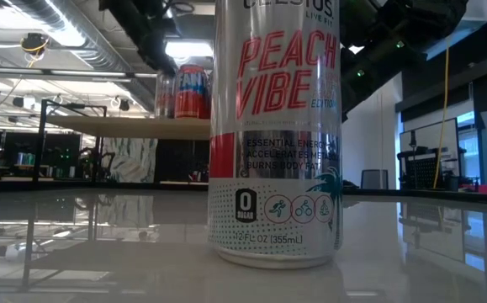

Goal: Place canned beverage on shelf
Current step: Put the top white soda can on the shelf, then put the white soda can on the shelf aligned with the other white soda can

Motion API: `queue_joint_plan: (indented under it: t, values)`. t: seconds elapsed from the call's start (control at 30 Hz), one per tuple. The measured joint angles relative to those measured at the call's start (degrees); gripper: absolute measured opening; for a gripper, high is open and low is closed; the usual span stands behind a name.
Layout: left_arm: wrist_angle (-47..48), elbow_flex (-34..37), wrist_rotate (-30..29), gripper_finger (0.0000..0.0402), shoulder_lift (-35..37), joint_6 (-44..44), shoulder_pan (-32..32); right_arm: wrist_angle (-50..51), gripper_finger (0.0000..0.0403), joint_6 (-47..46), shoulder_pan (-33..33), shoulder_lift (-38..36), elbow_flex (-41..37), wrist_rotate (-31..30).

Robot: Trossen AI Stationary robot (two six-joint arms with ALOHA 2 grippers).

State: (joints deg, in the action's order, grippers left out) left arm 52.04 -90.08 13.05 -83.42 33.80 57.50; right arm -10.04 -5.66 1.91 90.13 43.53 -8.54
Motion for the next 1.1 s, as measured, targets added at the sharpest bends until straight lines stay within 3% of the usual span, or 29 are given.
queue_joint_plan:
  t: [0.43,0.7,0.8,1.1]
  values:
    - [4.0,-7.3,0.7,0.0357,4.4,-7.9,-6.9,0.0,0.0356,0.0,0.0,0.0,0.0,0.0]
    - [13.9,-7.3,6.0,0.0358,5.9,-11.2,-20.6,0.0,0.0356,3.0,0.0,0.0,0.0,0.0]
    - [15.0,-6.9,2.5,0.0358,5.8,-16.9,-29.2,0.1,0.0356,5.4,1.2,-0.1,0.0,-0.5]
    - [8.8,-1.9,-18.5,0.0358,5.8,-35.7,-58.4,7.2,0.0356,5.6,8.3,-4.5,0.0,-9.6]
